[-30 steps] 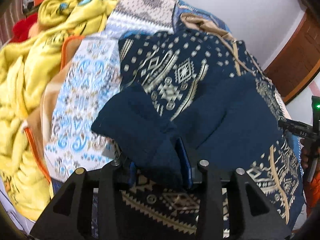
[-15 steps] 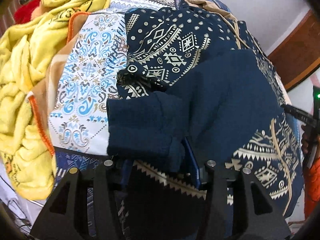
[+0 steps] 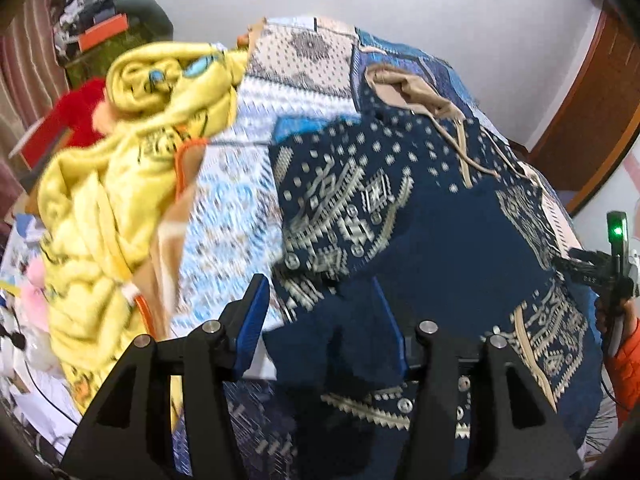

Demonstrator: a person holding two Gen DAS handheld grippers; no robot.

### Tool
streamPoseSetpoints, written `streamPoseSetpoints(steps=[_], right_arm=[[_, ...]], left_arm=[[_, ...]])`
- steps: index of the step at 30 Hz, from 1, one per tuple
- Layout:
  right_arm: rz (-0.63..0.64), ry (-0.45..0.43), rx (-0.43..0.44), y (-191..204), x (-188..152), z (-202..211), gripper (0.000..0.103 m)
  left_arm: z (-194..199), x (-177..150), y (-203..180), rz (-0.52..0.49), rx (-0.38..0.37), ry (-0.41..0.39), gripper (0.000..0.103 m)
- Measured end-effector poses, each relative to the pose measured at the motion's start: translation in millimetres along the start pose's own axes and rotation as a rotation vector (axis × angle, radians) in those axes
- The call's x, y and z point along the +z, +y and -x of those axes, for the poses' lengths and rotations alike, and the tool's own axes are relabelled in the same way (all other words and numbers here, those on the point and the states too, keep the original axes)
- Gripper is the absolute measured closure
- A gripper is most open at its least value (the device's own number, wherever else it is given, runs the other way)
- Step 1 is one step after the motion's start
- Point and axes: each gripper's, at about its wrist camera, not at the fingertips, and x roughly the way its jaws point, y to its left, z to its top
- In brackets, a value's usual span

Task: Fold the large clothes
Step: 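Release the hoodie and lift both grippers away from it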

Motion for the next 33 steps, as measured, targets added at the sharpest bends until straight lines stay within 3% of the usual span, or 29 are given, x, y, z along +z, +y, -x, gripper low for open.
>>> streamPoseSetpoints(steps=[6,13,18,27,33], right_arm=[[-0.003,-0.030,-0.070,1.1,-0.8,2.7,0.020],[-0.053,-0.019,-0.010,-9.5,2.5,8.0,0.020],[-0.065,-0.061,0.070,-22.8,19.0,36.9,0.020],[-0.021,-0.213,0.131,-8.1,107.3,80.3,0.020],[0.039,-0.246,0.145,22.3,161.1,63.5,0.020]], left_arm=[[-16.0,8.6,-2.4,-0.002,0.022,0.009,0.050],[-34.2,16.1,-16.8,-0.030,0.005,0.022,0.050],[-37.3,45.6,-32.5,-0.064,-0.016,-0.019,0.050],[-53.2,129.1,-72.9,-0.183,-0.016,-0.095,0.049],[-85.1,167.3,-84.6,-0.200,0.000,-0.113,0.046]])
